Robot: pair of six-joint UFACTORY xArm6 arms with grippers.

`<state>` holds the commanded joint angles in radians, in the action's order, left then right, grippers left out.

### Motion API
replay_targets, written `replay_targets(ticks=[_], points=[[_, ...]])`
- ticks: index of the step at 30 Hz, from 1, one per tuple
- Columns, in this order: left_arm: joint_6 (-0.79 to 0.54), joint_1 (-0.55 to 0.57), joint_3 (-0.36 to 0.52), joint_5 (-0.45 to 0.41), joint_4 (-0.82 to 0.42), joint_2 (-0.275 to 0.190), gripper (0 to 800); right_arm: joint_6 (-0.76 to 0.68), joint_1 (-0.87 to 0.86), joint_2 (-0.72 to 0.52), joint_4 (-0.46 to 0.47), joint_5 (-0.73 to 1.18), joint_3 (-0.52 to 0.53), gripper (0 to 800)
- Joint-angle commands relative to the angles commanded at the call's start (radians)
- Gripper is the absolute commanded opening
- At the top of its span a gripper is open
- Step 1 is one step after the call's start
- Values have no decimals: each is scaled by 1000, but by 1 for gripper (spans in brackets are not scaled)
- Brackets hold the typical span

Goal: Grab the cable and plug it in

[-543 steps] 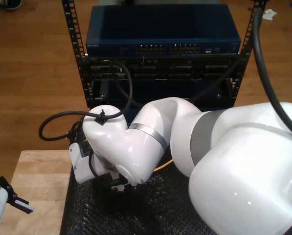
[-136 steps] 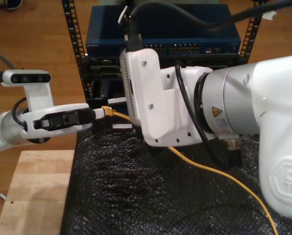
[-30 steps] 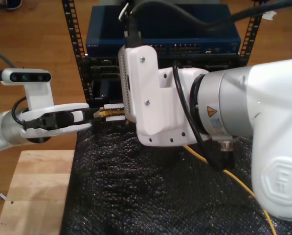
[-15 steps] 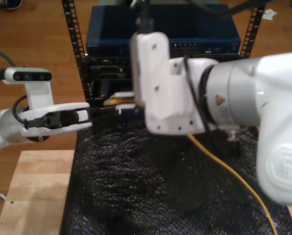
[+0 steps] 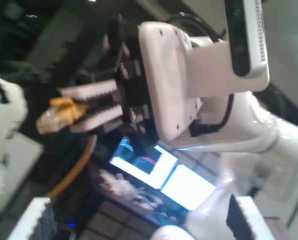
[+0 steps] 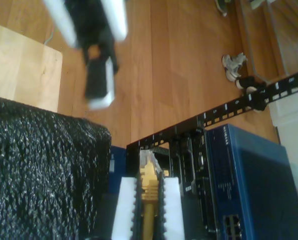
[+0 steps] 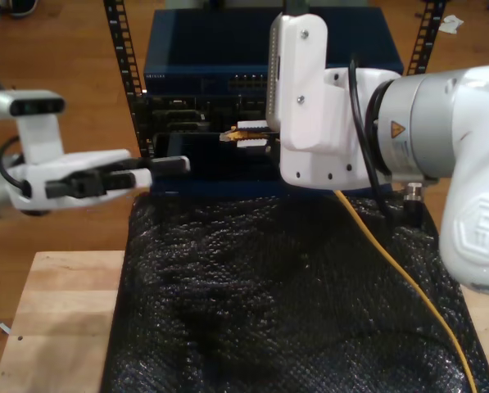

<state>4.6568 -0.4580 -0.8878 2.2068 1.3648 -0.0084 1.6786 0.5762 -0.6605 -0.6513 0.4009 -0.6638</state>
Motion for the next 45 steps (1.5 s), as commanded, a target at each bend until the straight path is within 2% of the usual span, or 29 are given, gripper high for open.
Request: replay_targets(ticks=[4,8,16,23,28,33,41,45], points=[[2,-18,-29,-3,-38,0,797,-54,-46,21,3,0,-2,0],[2,-26,-57,-41,-115,-6,797,-64,-110,38,2,0,-2,0],[2,-35,-92,-127,-230,-37,797,-66,-157,55,3,-2,-2,0],[-2,-49,-140,-235,-345,-84,797,-66,-183,61,3,-3,2,0],[-5,-54,-161,-310,-485,-132,798,-66,-184,61,3,-3,3,0],[-8,-61,-189,-364,-655,-158,798,-64,-184,61,5,-2,3,0],[-81,-127,-235,-374,-810,-160,798,-64,-184,61,5,-2,3,0],[-143,-163,-245,-419,-908,-161,798,-64,-184,61,5,-2,3,0]])
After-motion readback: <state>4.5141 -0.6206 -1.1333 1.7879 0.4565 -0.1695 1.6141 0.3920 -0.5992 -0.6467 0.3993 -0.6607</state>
